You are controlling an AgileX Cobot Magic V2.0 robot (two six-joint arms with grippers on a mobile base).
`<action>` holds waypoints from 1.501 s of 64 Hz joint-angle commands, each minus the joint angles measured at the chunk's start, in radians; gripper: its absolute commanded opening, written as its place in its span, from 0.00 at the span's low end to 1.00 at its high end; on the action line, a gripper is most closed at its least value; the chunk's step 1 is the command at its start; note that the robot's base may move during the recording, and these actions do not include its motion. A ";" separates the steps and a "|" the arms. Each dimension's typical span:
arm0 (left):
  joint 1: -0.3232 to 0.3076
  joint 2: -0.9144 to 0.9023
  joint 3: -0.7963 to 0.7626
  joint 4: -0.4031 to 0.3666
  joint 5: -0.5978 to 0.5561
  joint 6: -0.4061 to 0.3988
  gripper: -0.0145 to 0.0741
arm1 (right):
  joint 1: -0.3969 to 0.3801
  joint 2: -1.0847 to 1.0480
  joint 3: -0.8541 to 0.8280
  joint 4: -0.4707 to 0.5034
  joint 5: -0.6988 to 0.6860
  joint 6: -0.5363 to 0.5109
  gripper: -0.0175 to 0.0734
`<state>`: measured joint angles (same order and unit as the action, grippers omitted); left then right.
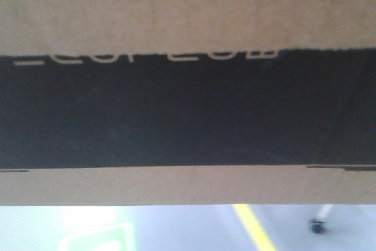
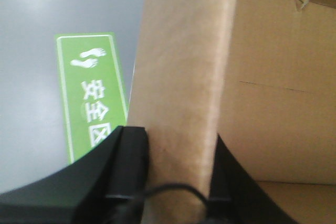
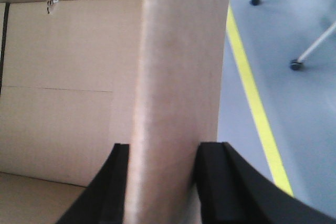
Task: Grab box from left shelf to table start
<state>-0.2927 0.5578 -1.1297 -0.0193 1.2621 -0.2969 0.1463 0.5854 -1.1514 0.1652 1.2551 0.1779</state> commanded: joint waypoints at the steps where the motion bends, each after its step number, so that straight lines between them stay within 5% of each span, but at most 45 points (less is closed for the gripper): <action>1: 0.001 -0.004 -0.041 -0.068 0.070 -0.039 0.15 | -0.007 0.005 -0.026 -0.034 0.025 -0.005 0.22; 96: 0.001 -0.004 -0.041 -0.068 0.070 -0.039 0.15 | -0.007 0.005 -0.026 -0.034 0.025 -0.005 0.22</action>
<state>-0.2927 0.5578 -1.1297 -0.0215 1.2621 -0.2969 0.1463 0.5854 -1.1514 0.1635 1.2551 0.1779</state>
